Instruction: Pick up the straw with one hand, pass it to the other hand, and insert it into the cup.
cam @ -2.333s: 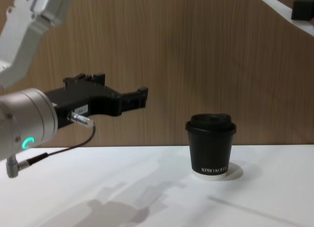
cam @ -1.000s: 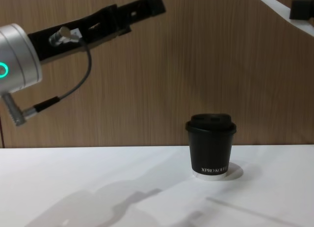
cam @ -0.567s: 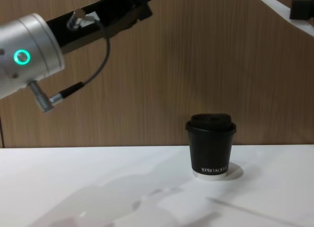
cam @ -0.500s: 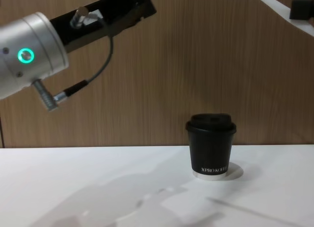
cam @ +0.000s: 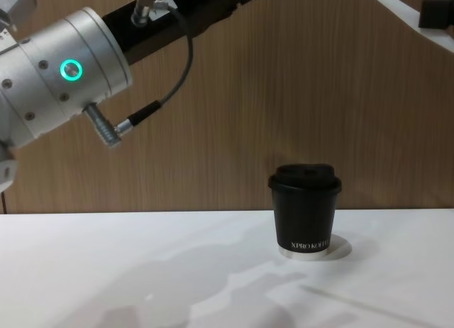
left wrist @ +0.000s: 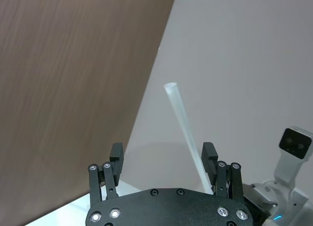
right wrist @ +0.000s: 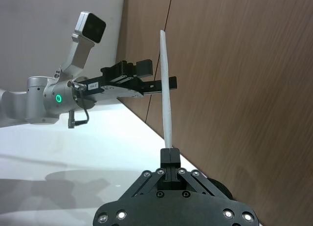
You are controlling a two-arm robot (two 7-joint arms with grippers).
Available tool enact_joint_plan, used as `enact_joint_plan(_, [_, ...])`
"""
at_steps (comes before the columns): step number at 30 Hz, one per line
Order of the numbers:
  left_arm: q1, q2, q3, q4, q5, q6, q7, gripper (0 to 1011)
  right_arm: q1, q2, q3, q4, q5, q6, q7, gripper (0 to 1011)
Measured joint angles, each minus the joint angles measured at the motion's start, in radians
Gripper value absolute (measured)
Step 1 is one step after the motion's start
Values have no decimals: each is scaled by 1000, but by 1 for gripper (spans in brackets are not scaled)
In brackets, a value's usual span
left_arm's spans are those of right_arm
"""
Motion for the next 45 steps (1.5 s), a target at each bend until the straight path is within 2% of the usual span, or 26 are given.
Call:
enact_joint_plan(12, [-24, -13, 20, 27, -24, -19, -51, 1001, 0, 0, 0, 0, 0, 0, 0, 0])
enact_joint_plan(27, [-43, -26, 36, 46, -38, -39, -66, 1001, 0, 0, 0, 0, 0, 0, 0, 0])
enact_joint_plan(32, [-47, -28, 39, 50, -40, -42, -68, 925, 0, 0, 0, 0, 0, 0, 0, 0])
enact_joint_plan(36, [-49, -29, 41, 52, -41, -43, -69, 824, 0, 0, 0, 0, 0, 0, 0, 0])
enact_joint_plan(37, [-50, -30, 41, 52, -42, -44, -69, 764, 0, 0, 0, 0, 0, 0, 0, 0])
enact_joint_plan(39, [-50, -30, 42, 53, -42, -44, -69, 730, 0, 0, 0, 0, 0, 0, 0, 1])
enact_joint_plan(40, [-50, -30, 42, 53, -42, -45, -69, 675, 0, 0, 0, 0, 0, 0, 0, 0])
enact_joint_plan(43, [-51, -31, 42, 54, -43, -45, -70, 616, 0, 0, 0, 0, 0, 0, 0, 0])
enact_joint_plan(44, [-52, -31, 43, 54, -43, -46, -70, 547, 0, 0, 0, 0, 0, 0, 0, 0])
enact_joint_plan(45, [-52, -31, 43, 54, -43, -46, -70, 547, 0, 0, 0, 0, 0, 0, 0, 0])
